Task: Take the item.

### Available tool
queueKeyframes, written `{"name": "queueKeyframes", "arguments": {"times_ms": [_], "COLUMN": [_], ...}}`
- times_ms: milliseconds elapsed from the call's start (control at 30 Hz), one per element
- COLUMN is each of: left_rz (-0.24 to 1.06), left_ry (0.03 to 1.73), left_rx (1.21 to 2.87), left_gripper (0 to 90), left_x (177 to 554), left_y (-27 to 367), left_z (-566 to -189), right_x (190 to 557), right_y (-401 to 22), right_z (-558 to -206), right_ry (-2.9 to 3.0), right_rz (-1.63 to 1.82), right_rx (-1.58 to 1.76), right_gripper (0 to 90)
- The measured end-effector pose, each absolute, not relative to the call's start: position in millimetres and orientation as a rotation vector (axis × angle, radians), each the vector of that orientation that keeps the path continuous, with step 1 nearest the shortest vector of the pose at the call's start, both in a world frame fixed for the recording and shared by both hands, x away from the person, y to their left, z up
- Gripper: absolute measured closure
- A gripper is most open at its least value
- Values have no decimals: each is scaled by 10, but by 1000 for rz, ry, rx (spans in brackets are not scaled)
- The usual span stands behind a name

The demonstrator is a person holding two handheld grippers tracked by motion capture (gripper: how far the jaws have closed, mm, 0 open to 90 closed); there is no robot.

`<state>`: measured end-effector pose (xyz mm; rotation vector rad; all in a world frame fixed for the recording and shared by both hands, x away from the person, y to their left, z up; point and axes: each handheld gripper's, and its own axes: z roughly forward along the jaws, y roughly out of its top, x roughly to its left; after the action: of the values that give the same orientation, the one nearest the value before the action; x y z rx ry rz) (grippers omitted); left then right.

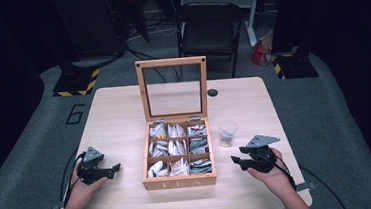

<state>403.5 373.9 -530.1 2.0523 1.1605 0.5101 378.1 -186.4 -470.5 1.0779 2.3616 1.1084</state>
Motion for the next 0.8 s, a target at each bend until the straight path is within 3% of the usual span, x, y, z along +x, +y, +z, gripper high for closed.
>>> {"name": "queueKeyframes", "arguments": {"times_ms": [800], "left_rz": [510], "left_ry": [1160], "left_rx": [2055], "left_gripper": [148], "left_x": [4035], "left_y": [3740], "left_z": [-5300], "right_x": [3806], "right_y": [-1817], "right_z": [-5083], "right_ry": [2399], "right_rz": [1084], "right_rx": [1080], "right_gripper": [427]}}
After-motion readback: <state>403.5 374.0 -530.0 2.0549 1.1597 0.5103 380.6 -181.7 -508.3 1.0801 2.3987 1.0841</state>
